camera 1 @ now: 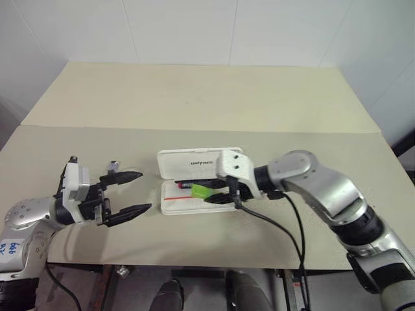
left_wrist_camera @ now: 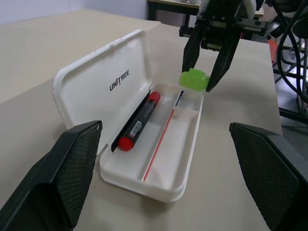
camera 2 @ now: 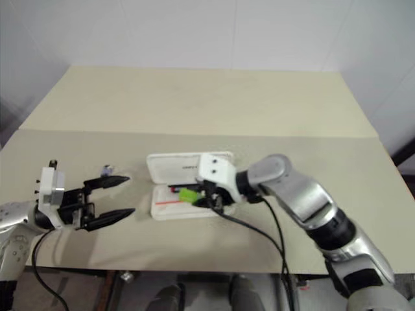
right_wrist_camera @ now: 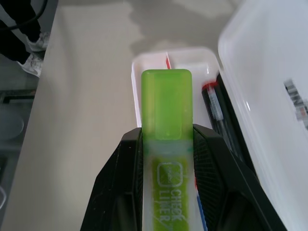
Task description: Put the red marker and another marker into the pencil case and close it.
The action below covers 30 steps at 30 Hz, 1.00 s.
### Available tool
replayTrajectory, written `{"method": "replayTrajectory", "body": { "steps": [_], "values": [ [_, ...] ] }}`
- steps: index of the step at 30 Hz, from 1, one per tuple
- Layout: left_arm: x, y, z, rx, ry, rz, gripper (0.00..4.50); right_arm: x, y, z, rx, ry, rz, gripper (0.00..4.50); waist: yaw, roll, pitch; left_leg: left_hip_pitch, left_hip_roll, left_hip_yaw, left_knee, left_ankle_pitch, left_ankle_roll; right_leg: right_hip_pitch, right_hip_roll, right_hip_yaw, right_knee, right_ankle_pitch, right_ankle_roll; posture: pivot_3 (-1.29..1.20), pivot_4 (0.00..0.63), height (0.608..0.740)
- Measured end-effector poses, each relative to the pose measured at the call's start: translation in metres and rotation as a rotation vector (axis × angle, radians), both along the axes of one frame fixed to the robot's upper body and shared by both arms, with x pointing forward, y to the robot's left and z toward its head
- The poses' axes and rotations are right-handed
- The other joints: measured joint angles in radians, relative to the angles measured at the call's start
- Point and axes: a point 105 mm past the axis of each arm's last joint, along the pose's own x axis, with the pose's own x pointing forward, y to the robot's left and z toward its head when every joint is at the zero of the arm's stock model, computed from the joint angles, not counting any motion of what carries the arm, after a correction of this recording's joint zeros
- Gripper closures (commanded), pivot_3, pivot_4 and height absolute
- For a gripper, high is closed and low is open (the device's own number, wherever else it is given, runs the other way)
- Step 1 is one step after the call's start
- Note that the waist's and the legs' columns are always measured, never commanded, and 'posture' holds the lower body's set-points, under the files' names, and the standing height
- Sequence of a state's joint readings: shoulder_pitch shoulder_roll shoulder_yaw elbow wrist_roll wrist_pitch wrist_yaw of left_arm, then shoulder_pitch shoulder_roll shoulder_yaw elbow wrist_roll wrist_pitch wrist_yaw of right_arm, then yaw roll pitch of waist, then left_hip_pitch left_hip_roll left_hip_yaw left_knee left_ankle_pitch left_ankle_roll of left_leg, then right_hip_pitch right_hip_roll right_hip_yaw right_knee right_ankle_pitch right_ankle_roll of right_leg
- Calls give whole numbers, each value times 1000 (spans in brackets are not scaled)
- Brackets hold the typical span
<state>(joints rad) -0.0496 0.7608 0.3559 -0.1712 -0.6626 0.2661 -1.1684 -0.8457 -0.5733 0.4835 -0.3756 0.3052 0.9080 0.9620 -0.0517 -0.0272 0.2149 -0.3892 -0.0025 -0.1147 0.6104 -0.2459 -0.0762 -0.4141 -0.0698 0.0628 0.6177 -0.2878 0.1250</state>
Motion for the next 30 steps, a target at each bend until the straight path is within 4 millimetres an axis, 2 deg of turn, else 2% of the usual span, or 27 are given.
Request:
{"method": "replayTrajectory", "body": {
  "steps": [3,14,18,24,30],
  "values": [
    [-4,3,-1,5,3,7,0,-2,14,-1,-31,-28,16,2668,1,0,0,0,0,0,0,0,0,0,0,0,0,-1,-2,0,150,740],
    [-15,17,-5,44,13,35,0,-8,47,-12,-160,-121,132,2668,-3,0,0,0,0,0,-1,0,0,0,0,-1,0,-3,-5,0,150,740],
    [-16,18,-6,44,19,39,0,-7,54,-17,-170,-106,147,2668,-3,0,0,0,0,0,-1,0,0,-1,-1,-1,0,-2,-4,0,150,740],
    [-18,18,-9,48,28,48,0,-4,67,-11,-168,-104,159,2668,-4,0,0,0,0,-1,-2,0,-1,-1,-1,-1,1,-2,-3,0,150,740],
    [-22,18,-6,59,12,49,0,1,66,-18,-225,-99,152,2668,-3,0,0,0,0,-1,-3,-1,-1,-2,-1,-1,1,-1,-3,0,150,740]
  ]
}}
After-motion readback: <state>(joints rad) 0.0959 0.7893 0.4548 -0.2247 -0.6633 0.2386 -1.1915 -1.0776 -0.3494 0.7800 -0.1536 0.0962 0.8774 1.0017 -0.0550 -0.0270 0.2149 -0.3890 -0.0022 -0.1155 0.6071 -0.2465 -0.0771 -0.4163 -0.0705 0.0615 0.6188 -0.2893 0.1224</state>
